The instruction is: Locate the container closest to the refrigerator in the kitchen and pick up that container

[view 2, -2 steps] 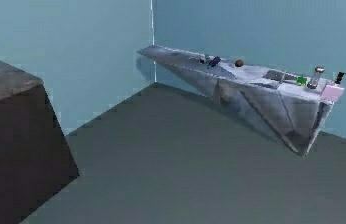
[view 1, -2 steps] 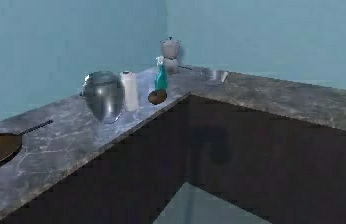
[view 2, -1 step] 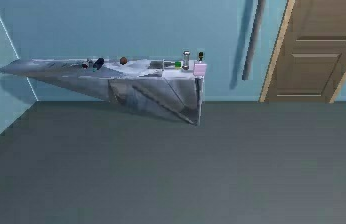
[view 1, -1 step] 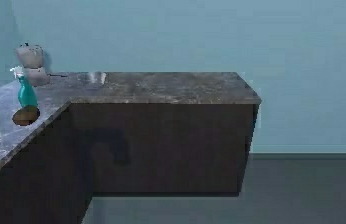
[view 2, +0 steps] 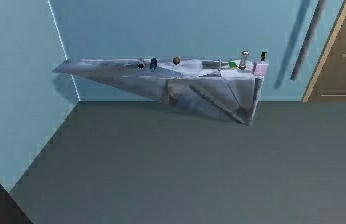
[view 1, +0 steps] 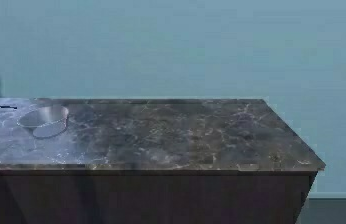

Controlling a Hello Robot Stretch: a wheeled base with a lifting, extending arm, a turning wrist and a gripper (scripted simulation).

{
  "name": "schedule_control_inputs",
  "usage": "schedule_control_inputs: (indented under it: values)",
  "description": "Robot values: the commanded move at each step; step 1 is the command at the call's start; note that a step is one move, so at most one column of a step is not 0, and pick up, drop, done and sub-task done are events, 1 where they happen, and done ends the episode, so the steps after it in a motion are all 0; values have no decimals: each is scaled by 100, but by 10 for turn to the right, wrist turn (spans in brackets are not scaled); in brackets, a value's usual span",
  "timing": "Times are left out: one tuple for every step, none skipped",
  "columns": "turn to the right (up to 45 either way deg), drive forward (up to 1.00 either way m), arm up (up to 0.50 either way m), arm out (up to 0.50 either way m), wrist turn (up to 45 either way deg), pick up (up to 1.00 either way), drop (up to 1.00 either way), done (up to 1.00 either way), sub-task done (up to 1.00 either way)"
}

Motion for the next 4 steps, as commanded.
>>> schedule_control_inputs:
  values:
    - [-450, 0, 0, 0, 0, 0, 0, 0, 0]
    - [450, 0, 0, 0, 0, 0, 0, 0, 0]
    - [0, 10, 0, 0, 0, 0, 0, 0, 0]
    - [450, 0, 0, 0, 0, 0, 0, 0, 0]
